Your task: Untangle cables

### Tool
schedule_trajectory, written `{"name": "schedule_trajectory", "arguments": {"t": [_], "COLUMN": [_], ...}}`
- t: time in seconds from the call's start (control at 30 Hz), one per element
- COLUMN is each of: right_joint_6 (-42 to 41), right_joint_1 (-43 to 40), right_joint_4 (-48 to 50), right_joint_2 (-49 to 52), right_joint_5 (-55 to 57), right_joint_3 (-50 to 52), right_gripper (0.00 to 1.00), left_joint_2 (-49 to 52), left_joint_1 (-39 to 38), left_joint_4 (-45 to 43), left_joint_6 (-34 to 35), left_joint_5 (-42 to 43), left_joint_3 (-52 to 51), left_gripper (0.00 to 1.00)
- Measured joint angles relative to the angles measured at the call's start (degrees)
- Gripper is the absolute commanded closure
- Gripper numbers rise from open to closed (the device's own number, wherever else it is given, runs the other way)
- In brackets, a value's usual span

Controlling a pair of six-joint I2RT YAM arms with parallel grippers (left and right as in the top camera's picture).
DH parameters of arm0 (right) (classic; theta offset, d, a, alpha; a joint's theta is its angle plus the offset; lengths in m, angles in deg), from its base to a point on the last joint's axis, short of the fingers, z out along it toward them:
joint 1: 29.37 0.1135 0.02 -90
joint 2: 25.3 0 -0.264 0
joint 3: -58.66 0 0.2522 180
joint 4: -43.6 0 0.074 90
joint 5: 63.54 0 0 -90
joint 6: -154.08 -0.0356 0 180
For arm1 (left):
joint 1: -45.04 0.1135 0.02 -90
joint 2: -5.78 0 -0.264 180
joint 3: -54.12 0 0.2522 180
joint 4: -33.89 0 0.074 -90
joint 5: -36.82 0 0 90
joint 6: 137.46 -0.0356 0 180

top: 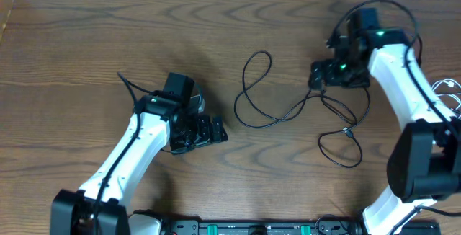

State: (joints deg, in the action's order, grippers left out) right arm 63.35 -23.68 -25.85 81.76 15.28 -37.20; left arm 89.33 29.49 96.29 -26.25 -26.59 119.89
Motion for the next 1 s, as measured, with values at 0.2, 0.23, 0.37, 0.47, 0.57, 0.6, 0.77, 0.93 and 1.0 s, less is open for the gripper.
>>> {"name": "schedule_trajectory", "arguments": {"t": [0.2, 0.23, 0.37, 0.47, 0.57, 0.6, 0.77, 0.93, 1.0], "right_joint_6": [0.15, 0.15, 0.11, -0.52, -0.92, -1.33, -1.57, -2.97, -3.3], "right_joint_1": [2.05, 2.16, 2.45, 2.71, 2.71, 2.71, 2.67, 2.67, 2.69], "right_joint_4": [9.44, 10.78, 15.52, 19.1, 22.99, 23.96, 25.99, 26.58, 26.38], "right_joint_2": [1.46, 1.46, 1.44, 0.31, -0.26, -0.79, -1.73, -1.92, -1.79], "right_joint_5": [1.18, 1.27, 2.16, 3.06, 3.85, 3.56, 3.98, 2.29, 0.07], "right_joint_3": [8.09, 9.55, 14.34, 16.65, 19.47, 20.26, 22.71, 23.06, 22.91], "right_gripper": [0.01, 0.01, 0.02, 0.14, 0.44, 0.55, 0.99, 0.99, 0.99], "left_joint_2": [2.99, 3.41, 4.11, 4.11, 4.11, 4.11, 4.11, 4.11, 4.11], "left_joint_1": [0.0, 0.0, 0.0, 0.0, 0.0, 0.0, 0.0, 0.0, 0.0], "left_joint_4": [-0.02, 0.0, -0.02, -0.04, -0.07, 0.0, -0.07, -0.11, -0.13], "left_joint_6": [0.0, 0.0, 0.0, 0.0, 0.0, 0.0, 0.0, 0.0, 0.0], "left_joint_5": [0.02, 0.02, 0.02, 0.02, 0.02, 0.02, 0.02, 0.02, 0.02], "left_joint_3": [-0.02, -0.02, -0.02, -0.02, -0.02, -0.02, -0.02, -0.02, -0.02], "left_gripper": [0.02, 0.02, 0.02, 0.02, 0.02, 0.02, 0.02, 0.02, 0.02]}}
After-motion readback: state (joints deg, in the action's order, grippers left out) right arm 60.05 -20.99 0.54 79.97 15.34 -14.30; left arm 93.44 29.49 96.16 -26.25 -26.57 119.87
